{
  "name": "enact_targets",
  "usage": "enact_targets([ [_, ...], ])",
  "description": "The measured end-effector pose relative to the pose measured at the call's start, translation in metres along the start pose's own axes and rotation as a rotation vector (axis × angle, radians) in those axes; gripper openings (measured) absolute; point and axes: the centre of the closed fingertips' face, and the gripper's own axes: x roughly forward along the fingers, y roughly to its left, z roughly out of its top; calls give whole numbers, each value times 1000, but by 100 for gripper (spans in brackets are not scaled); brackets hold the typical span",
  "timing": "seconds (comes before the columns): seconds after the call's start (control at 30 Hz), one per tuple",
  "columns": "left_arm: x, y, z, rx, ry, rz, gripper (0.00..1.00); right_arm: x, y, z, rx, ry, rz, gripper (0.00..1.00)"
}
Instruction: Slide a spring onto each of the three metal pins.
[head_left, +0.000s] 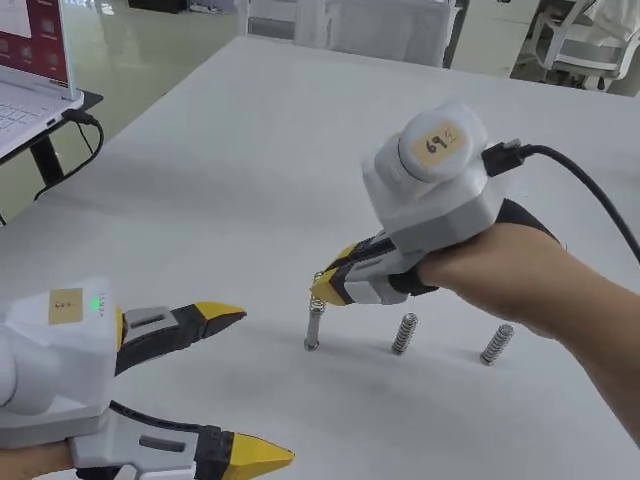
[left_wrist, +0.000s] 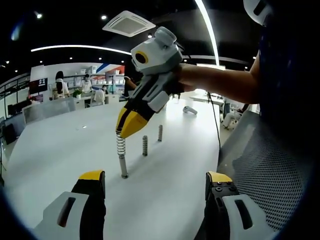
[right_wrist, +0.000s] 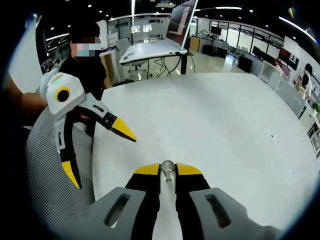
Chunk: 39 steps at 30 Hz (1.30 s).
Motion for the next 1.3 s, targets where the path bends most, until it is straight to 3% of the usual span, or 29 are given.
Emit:
enact_targets([
  [0.7,-1,-1,-1,2,0,-1,77,10,1,-12,3,24,7,8],
  [1.3,0,-1,-1,2,5,-5,77,32,-8,-33,0,44,-20,8],
])
